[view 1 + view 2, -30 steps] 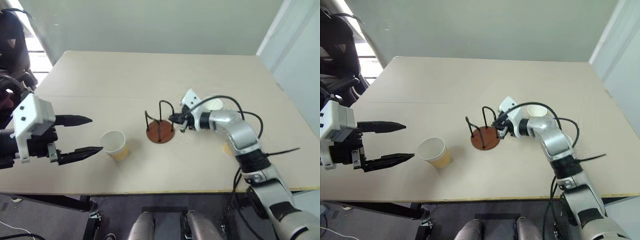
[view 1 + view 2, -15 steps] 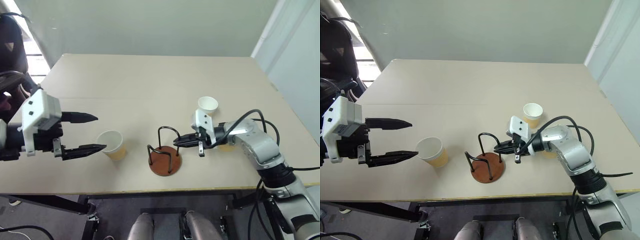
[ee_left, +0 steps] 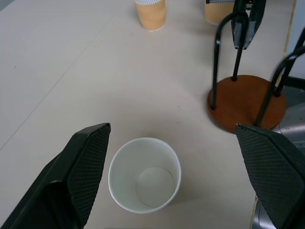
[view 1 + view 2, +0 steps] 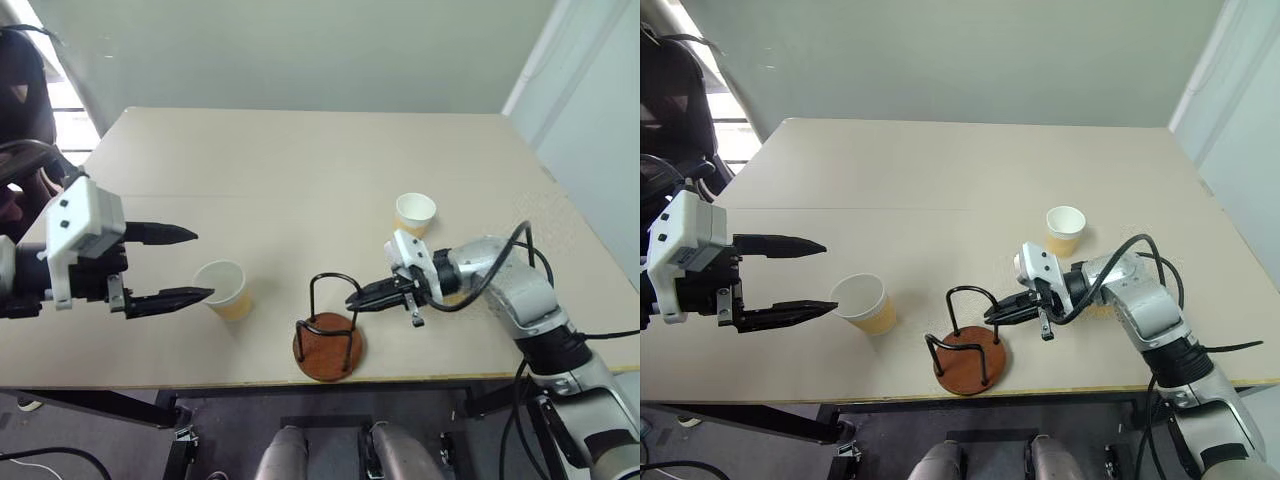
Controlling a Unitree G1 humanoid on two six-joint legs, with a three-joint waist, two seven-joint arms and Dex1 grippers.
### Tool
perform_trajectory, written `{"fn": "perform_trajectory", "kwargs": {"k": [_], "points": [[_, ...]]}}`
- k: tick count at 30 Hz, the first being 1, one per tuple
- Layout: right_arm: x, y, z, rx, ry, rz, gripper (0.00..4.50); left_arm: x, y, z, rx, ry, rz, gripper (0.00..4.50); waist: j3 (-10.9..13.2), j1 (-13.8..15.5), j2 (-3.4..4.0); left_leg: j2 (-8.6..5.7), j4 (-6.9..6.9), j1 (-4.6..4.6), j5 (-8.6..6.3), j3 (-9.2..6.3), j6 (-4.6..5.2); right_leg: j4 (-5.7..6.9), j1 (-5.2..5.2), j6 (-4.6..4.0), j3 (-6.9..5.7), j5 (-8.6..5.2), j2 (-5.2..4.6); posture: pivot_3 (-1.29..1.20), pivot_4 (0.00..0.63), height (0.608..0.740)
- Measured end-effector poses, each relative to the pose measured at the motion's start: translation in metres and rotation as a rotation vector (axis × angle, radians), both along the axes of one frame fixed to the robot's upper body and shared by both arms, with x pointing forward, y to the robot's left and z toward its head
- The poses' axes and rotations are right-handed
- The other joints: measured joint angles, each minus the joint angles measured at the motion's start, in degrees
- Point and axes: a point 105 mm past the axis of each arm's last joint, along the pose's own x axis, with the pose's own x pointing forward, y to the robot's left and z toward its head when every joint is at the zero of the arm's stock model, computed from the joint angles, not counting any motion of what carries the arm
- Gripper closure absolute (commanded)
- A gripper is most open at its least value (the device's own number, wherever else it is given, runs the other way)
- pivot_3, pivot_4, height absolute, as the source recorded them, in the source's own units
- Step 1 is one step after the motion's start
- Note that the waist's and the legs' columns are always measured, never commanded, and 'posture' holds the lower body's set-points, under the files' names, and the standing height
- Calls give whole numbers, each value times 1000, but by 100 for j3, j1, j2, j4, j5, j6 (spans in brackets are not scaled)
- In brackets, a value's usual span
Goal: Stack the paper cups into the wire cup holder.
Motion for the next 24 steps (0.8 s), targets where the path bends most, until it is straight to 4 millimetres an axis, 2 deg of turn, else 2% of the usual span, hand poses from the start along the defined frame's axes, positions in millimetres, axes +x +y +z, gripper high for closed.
{"fn": "perform_trajectory", "kwargs": {"k": [3,10,19,24], "points": [[5,-3,-6,-15,-8,9,4490,0,0,0,0,-1,0,0,0,0,1,1,3,0,0,0,0,0,-1,-3,1,2,0,0,150,740],[24,-7,-2,-33,-86,14,4490,0,-1,1,-1,-1,-3,0,0,-2,1,3,3,0,-2,-1,0,1,-2,-8,1,5,0,0,150,740],[20,-8,-2,-31,-113,95,4490,-1,-2,0,2,2,-6,0,0,-5,1,4,3,0,-9,-1,-9,-1,-2,-11,0,3,0,0,150,740],[25,-8,-2,-33,-141,120,4490,-1,-2,0,3,2,-7,0,1,-11,1,5,6,1,-9,-1,-9,0,-3,-16,1,7,0,0,150,740]]}}
